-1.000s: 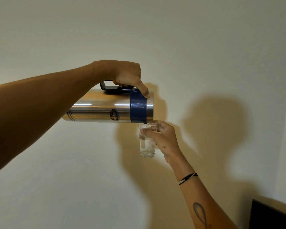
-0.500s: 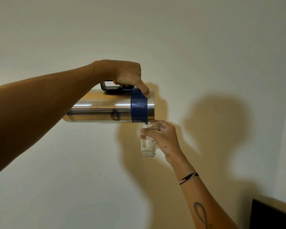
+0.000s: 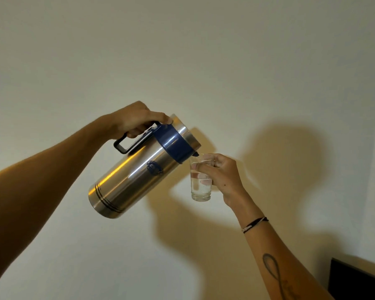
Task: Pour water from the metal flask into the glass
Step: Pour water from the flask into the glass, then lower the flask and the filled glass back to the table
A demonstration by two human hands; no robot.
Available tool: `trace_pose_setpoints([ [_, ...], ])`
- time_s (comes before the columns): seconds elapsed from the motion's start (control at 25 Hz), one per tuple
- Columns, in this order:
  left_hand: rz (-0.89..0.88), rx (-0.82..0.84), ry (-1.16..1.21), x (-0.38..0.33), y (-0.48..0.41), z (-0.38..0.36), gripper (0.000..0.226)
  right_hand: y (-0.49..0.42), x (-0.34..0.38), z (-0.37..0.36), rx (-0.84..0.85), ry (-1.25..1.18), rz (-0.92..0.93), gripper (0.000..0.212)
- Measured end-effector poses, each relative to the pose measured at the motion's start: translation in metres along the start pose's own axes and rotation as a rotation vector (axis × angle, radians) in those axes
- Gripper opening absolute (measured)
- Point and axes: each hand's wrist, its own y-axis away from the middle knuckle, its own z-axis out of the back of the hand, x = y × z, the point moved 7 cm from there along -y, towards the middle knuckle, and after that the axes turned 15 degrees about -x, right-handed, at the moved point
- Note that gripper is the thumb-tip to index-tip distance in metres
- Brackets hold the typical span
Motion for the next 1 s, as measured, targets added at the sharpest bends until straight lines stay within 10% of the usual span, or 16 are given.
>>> trace_pose_setpoints([
  [0.52, 0.308, -0.259, 0.748, 0.107, 0.036, -0.024, 0.056, -0.024, 0.001, 0.027, -0.031, -0.027, -0.061, 0.052],
  [1.0, 0.369, -0.245, 0.795, 0.168, 0.064, -0.066, 0.049, -0.012, -0.062, 0.030, 0.005, 0.058, -0.055, 0.053],
])
